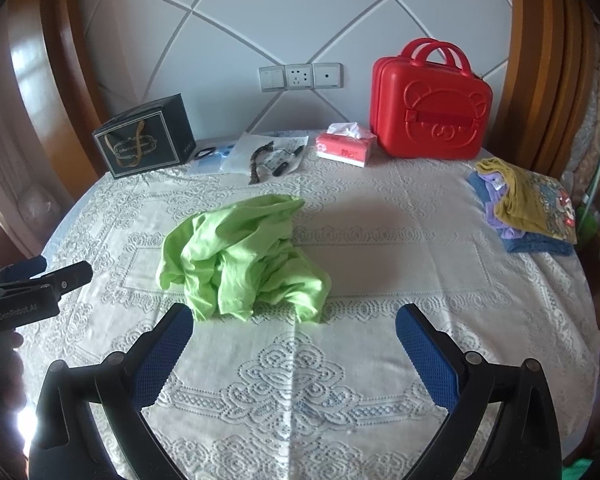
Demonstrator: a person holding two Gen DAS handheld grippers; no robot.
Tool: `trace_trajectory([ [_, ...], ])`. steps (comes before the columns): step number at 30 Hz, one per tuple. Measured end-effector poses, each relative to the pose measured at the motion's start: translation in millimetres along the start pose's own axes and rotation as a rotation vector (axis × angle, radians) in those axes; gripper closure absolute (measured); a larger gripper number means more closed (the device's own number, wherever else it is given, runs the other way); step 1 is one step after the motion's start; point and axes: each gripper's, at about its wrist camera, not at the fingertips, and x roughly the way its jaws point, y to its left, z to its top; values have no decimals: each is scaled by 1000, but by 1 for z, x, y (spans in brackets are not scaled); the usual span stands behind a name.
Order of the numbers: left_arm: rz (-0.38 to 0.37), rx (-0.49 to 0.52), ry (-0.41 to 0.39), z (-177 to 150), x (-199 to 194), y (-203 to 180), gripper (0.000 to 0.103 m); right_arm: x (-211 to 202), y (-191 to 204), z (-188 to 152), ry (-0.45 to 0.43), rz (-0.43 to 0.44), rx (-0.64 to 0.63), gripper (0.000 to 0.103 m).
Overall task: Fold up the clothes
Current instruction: 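Move both grippers open toward the crumpled lime-green T-shirt, then grasp the T-shirt with the right gripper while the left gripper grasps another edge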
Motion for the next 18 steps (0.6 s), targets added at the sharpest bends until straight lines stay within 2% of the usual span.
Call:
trace_trajectory([
  [11, -25, -19, 37, 2, 25, 8, 0, 26, -4, 4, 49, -7, 5, 0],
  [15, -65, -37, 63, 2, 44, 10, 0, 36, -6, 6, 67, -9, 6, 0],
  [18, -54, -27, 92, 2, 63, 8, 0, 45, -8, 7, 84, -10, 9, 0],
])
